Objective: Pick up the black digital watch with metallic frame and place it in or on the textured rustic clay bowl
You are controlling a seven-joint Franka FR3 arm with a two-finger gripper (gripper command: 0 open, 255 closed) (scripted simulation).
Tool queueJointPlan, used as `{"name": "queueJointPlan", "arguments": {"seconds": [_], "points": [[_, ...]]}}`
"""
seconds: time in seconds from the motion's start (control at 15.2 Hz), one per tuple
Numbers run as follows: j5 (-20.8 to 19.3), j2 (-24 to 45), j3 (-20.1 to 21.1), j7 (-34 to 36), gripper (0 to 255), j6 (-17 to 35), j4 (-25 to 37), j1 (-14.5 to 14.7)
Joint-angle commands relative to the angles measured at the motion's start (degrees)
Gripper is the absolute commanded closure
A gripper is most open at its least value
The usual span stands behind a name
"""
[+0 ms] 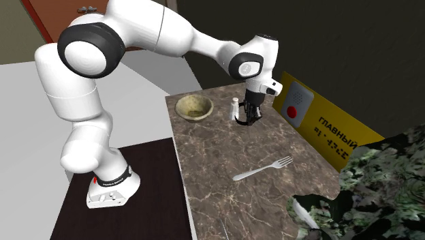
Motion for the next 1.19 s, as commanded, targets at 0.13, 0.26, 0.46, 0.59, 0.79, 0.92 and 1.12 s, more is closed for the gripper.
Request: {"name": "queueJointPlan", "arguments": {"seconds": [0.13,0.26,0.46,0.59,0.79,0.92,1.12], "points": [[0.1,-0.9,0.0,-0.2,255,-3.1,2.1,0.0],[0.2,-1.3,0.0,-0.3,255,-4.5,3.2,0.0],[0.2,-1.7,0.1,-0.4,255,-6.7,5.0,0.0],[0.3,-1.9,0.1,-0.5,255,-8.2,6.3,0.0],[0.3,-2.1,0.1,-0.6,255,-10.4,8.3,0.0],[0.3,-2.2,0.1,-0.6,255,-11.9,9.7,0.1],[0.4,-2.3,0.1,-0.7,255,-14.2,11.9,0.1]]}}
